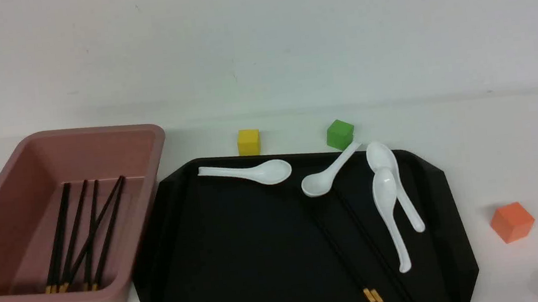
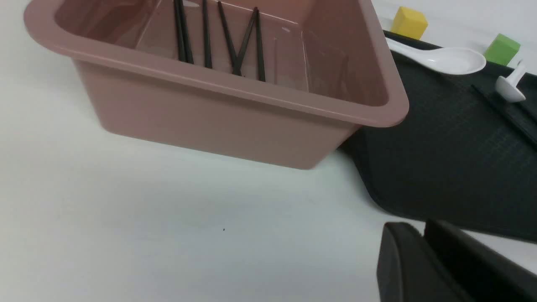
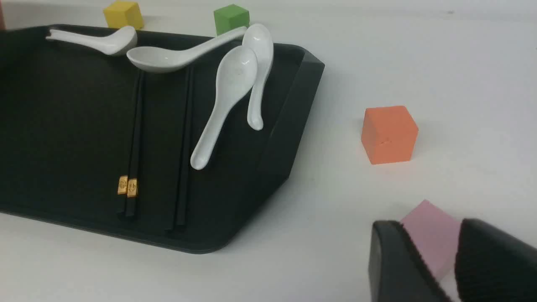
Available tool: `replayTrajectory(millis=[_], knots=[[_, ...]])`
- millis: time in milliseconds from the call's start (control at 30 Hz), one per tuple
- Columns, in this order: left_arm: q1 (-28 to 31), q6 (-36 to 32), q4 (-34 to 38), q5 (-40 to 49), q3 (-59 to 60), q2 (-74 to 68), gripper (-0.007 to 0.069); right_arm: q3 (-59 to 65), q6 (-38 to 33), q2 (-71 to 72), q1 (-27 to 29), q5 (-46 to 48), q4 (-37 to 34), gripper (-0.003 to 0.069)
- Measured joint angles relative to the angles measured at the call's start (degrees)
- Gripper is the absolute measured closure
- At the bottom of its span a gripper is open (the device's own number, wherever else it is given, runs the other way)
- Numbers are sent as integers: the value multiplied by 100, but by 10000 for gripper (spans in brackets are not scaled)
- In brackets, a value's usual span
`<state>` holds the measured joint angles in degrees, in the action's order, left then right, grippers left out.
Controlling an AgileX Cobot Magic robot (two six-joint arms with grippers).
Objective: On white tablecloth take chopsticks from black tray and put them in box.
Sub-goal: 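Move the gripper over the chopsticks on the black tray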
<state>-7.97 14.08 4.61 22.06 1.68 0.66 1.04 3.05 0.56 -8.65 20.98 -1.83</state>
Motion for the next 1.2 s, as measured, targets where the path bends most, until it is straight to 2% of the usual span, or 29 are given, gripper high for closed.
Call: replayTrajectory(millis=[1133, 1200], knots=[[0, 0, 0, 0, 0, 0, 519, 0, 0, 0, 0, -6, 183, 417], [0, 0, 0, 0, 0, 0, 515, 6, 193, 0, 0, -105, 51, 417]])
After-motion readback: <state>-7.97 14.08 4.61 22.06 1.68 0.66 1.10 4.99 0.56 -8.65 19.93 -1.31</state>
